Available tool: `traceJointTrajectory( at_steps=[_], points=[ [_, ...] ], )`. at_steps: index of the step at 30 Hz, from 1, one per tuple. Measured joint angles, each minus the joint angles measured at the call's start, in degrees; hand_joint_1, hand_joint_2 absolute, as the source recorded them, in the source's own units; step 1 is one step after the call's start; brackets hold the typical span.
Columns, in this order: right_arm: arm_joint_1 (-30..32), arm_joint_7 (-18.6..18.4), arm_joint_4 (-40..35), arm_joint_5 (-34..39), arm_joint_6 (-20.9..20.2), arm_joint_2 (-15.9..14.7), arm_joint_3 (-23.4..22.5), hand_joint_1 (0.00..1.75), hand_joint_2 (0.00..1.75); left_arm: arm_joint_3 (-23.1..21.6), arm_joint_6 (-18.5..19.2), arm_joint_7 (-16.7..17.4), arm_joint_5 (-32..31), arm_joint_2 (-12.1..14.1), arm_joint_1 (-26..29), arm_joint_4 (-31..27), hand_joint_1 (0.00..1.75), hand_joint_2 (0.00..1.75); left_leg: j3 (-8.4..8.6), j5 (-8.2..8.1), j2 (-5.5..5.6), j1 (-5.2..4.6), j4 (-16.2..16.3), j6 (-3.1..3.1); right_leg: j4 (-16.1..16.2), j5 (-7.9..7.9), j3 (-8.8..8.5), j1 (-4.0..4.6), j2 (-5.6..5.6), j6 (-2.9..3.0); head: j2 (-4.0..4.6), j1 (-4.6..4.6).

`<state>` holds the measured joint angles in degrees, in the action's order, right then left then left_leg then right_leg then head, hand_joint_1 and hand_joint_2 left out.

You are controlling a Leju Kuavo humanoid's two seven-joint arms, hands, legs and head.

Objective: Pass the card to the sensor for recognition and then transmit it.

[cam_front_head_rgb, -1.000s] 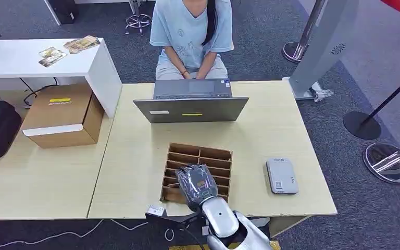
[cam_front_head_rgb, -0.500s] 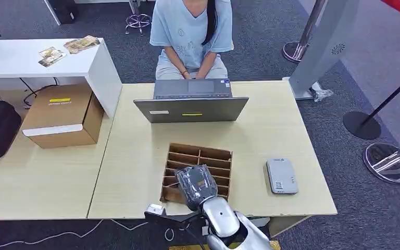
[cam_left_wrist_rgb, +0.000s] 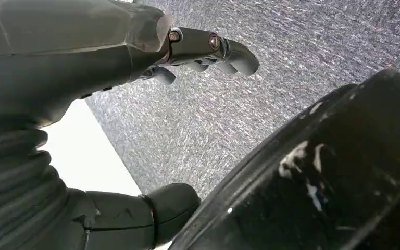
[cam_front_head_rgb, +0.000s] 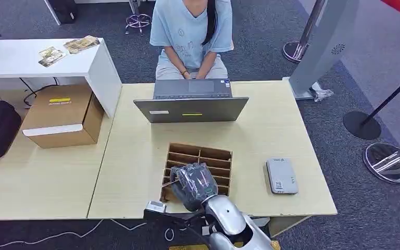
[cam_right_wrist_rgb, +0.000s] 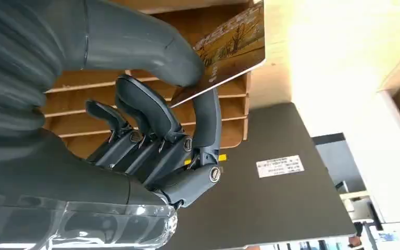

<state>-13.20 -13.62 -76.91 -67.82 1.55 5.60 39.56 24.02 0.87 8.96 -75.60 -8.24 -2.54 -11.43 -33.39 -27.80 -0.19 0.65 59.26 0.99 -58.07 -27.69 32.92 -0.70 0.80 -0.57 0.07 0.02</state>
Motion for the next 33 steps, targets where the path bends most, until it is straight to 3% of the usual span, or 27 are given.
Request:
traceJointTrajectory(
  at_steps=[8, 16, 20, 33],
  points=[
    [0.53, 5.29, -1.97, 8.68, 0.46, -0.61, -0.44, 1.75, 1.75, 0.0, 0.0, 0.0, -0.37, 0.02, 0.01, 0.0, 0.0, 1.75, 0.0, 0.0, 0.0, 0.0, 0.0, 0.0, 0.0, 0.0, 0.0, 0.0, 0.0, 0.0, 0.0, 0.0],
    [0.88, 12.94, -5.47, 15.34, 6.93, -0.98, -1.46, 1.75, 1.75, 0.0, 0.0, -0.11, -0.85, 0.04, 0.01, 0.0, 0.0, 1.75, 0.0, 0.0, 0.0, 0.0, 0.0, 0.0, 0.0, 0.0, 0.0, 0.0, 0.0, 0.0, 0.0, 0.0],
    [1.03, 18.6, -7.13, 17.16, 12.46, -1.07, -1.73, 1.75, 1.75, 0.0, 0.0, -0.28, -1.29, 0.04, 0.01, 0.0, 0.0, 1.75, 0.0, 0.0, 0.0, 0.0, 0.0, 0.0, 0.0, 0.0, 0.0, 0.0, 0.0, 0.0, 0.0, 0.0],
    [-0.93, 23.91, -8.17, 8.17, 27.93, -0.98, -2.67, 1.75, 1.75, -0.02, 0.0, -1.11, -1.97, 0.04, -0.15, 0.0, 0.0, 1.75, -0.01, 0.0, 0.0, 0.0, 0.0, 0.0, 0.0, 0.0, -0.01, 0.0, 0.0, 0.0, 0.0, 0.0]
  ],
)
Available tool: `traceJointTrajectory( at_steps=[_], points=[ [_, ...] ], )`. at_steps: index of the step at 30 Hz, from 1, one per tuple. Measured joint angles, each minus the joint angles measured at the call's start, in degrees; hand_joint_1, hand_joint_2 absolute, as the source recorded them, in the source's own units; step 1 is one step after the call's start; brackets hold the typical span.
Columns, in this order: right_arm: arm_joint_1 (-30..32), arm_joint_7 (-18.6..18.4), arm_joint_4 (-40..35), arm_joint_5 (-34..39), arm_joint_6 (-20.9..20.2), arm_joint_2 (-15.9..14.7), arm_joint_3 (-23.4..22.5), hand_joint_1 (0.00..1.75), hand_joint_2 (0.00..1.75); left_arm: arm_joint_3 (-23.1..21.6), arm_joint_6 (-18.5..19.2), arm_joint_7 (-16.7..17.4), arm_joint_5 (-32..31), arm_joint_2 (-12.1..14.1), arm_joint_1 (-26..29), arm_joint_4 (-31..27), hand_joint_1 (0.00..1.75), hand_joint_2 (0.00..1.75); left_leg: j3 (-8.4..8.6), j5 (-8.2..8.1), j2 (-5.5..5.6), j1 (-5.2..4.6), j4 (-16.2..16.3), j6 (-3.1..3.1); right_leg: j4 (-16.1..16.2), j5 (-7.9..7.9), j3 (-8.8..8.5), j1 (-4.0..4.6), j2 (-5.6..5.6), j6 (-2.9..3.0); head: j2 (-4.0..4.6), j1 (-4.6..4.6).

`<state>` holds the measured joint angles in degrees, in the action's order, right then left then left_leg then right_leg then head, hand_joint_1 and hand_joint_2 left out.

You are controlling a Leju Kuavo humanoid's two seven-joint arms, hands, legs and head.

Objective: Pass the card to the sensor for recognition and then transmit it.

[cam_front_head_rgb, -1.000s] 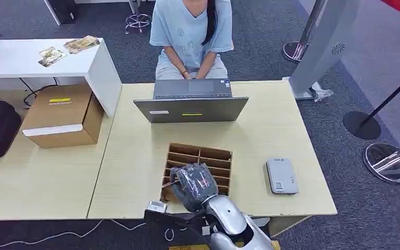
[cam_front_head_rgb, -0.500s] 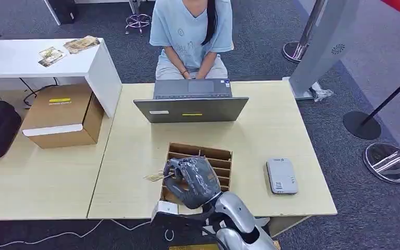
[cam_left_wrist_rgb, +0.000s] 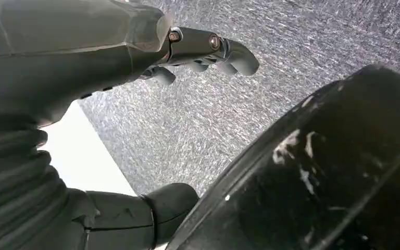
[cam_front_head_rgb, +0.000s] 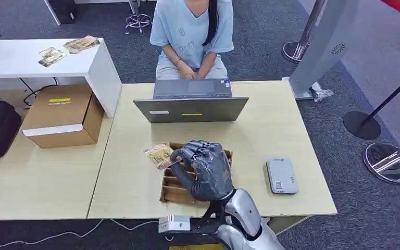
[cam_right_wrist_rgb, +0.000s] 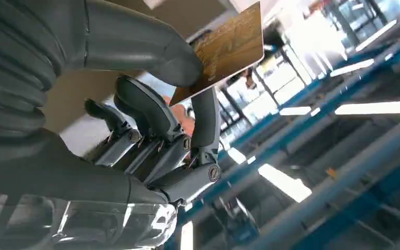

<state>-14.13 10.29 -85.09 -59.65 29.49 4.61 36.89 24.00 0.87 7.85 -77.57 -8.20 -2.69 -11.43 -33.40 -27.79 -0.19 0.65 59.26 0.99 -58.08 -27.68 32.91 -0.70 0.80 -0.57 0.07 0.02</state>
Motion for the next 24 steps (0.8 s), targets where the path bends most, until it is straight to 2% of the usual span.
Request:
traceJointTrajectory(
  at_steps=[4, 14, 24],
  points=[
    [-3.03, -0.28, 2.01, -1.68, 1.11, 0.59, -0.07, 1.75, 1.75, 0.02, 0.33, 0.0, -0.02, -0.02, -0.47, 0.0, 0.0, 1.75, 0.0, 0.03, 0.0, 0.0, 0.0, -0.02, -0.02, 0.02, 0.0, 0.0, 0.0, 0.01, 0.0, 0.0],
    [-12.24, -2.1, 9.24, -2.68, 0.68, 2.4, -0.07, 1.75, 1.75, 0.0, 1.09, -0.77, -0.81, 0.02, -1.47, 0.0, 0.0, 1.75, 0.01, 0.06, 0.01, 0.0, 0.0, 0.02, -0.05, 0.03, 0.0, 0.0, 0.02, 0.04, 0.0, 0.0],
    [-14.59, -2.51, 12.28, -2.69, 0.61, 3.32, -0.07, 1.75, 1.75, 0.0, 1.11, -0.76, -0.81, 0.17, -1.64, 0.0, 0.0, 1.75, 0.0, 0.06, 0.01, 0.0, 0.0, 0.01, -0.05, 0.03, 0.01, 0.0, 0.02, 0.04, 0.0, 0.0]
  ],
)
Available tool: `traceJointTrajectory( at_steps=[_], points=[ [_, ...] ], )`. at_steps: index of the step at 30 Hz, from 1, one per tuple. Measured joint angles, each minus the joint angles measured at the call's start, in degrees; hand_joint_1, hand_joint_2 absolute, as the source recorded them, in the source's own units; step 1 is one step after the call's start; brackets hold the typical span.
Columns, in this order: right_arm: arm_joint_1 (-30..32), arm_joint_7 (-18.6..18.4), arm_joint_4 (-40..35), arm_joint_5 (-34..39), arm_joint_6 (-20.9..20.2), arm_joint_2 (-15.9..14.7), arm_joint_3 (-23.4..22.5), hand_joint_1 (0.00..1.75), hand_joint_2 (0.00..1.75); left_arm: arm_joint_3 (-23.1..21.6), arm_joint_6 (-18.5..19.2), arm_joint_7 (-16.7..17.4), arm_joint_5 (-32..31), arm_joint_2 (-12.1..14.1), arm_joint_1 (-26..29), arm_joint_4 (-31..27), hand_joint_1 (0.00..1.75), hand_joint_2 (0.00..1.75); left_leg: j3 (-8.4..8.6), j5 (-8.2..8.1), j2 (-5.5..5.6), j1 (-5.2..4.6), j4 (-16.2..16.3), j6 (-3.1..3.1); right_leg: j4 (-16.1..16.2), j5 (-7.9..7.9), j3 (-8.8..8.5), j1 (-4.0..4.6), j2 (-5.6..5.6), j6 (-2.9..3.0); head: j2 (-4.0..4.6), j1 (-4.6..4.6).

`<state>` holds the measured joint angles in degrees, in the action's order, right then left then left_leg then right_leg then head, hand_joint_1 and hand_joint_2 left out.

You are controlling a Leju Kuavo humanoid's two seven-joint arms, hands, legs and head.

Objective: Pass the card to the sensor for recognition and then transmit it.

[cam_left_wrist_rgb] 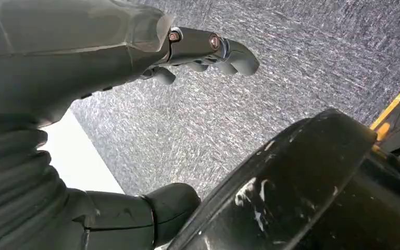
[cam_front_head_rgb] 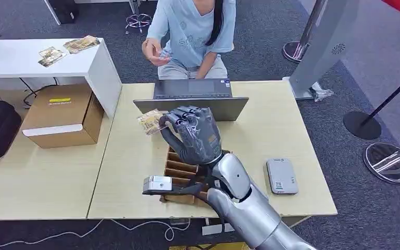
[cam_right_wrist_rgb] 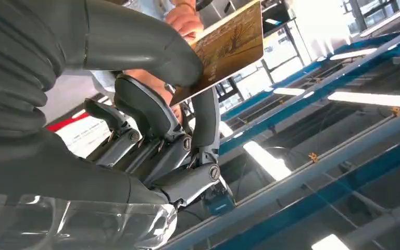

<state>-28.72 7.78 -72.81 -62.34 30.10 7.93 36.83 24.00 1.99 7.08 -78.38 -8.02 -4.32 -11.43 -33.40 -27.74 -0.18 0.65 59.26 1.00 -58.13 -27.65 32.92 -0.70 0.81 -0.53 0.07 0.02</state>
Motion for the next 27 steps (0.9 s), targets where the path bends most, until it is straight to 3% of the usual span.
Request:
traceJointTrajectory(
  at_steps=[8, 11, 22, 27],
  points=[
    [-0.15, -0.17, 0.87, -0.09, 0.02, 0.24, 0.0, 1.75, 1.75, 0.0, 0.0, 0.02, -0.02, 0.02, 0.0, 0.0, 0.0, 1.75, 0.0, 0.0, 0.0, 0.0, 0.0, 0.0, -0.01, 0.0, 0.0, 0.0, 0.0, 0.0, 0.0, -0.02],
    [-1.64, -2.88, 2.09, -1.7, -1.96, 0.52, 0.02, 1.75, 1.75, 0.0, 0.04, 0.02, -0.3, 0.06, -0.09, 0.0, 0.0, 1.75, 0.0, 0.01, -0.02, 0.0, 0.0, 0.0, -0.02, 0.01, 0.0, 0.0, -0.02, 0.02, 0.0, 0.0],
    [-19.35, -9.44, 18.08, -2.56, -12.43, 4.08, -0.52, 1.75, 1.75, 0.0, 1.4, 0.02, -1.22, 0.85, -1.49, 0.0, 0.0, 1.75, 0.0, 0.14, -0.01, 0.0, 0.0, 0.09, -0.13, 0.11, 0.05, 0.0, -0.01, 0.15, 0.0, 0.0],
    [-26.35, -10.14, 27.42, -0.2, -14.21, 5.79, -2.58, 1.75, 1.75, 0.0, 1.6, 0.09, -1.36, 0.87, -1.57, 0.0, 0.0, 1.75, 0.01, 0.17, 0.0, 0.0, 0.01, 0.13, -0.15, 0.12, 0.06, 0.0, -0.01, 0.15, 0.0, 0.0]
  ],
)
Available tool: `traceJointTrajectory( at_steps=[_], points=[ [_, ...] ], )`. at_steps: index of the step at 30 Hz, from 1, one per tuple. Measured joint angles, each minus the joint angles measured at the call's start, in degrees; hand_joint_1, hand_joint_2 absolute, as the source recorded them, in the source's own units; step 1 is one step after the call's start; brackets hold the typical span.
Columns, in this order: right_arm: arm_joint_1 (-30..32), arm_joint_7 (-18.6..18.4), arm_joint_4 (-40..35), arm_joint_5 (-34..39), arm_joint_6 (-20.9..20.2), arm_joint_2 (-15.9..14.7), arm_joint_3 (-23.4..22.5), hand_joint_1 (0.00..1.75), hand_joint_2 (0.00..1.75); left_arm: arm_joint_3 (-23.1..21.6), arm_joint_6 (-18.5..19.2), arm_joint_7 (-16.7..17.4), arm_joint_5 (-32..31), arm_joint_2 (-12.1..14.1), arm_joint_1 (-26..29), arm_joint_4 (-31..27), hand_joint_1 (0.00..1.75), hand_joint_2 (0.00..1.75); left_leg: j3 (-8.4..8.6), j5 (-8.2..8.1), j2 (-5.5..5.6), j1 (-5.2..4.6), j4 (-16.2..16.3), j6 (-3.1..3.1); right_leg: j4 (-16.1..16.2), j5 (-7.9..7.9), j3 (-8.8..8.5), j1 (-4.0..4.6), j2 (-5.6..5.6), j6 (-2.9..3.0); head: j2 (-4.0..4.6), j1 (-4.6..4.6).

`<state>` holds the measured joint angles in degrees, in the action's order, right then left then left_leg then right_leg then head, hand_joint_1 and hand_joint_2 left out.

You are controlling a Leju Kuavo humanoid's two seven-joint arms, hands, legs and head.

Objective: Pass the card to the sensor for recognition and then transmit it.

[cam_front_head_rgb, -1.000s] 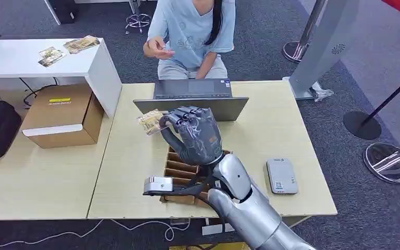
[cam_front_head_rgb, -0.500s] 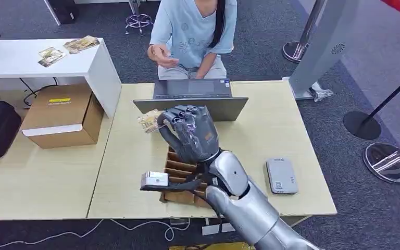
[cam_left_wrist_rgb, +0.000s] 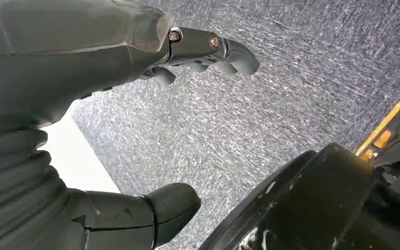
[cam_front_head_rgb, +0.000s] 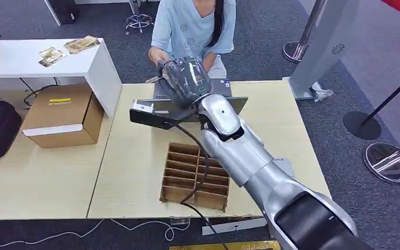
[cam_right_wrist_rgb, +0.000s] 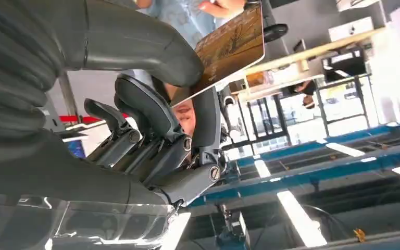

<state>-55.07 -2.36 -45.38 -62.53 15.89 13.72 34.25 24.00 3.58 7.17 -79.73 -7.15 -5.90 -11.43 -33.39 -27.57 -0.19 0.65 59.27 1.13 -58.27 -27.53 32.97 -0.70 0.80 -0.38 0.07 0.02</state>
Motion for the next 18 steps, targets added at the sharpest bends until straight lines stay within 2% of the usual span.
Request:
traceJointTrajectory(
  at_steps=[15, 18],
  points=[
    [-5.33, -0.28, 11.07, 2.03, 0.46, 2.32, -1.82, 1.75, 1.75, 0.0, -0.02, 0.87, -0.24, 0.0, -0.03, 0.0, 0.0, 1.75, -0.01, 0.0, 0.01, 0.0, 0.0, 0.0, 0.0, 0.0, 0.03, 0.0, 0.01, 0.0, 0.0, 0.0],
    [-5.99, -0.04, 12.62, 4.75, 0.2, 2.67, -2.8, 1.75, 1.75, 0.0, -0.02, 1.03, -0.42, 0.0, -0.04, 0.0, 0.0, 1.75, -0.01, 0.0, 0.01, 0.0, 0.0, 0.0, 0.0, 0.0, 0.03, 0.0, 0.01, 0.0, 0.0, -0.02]
  ],
)
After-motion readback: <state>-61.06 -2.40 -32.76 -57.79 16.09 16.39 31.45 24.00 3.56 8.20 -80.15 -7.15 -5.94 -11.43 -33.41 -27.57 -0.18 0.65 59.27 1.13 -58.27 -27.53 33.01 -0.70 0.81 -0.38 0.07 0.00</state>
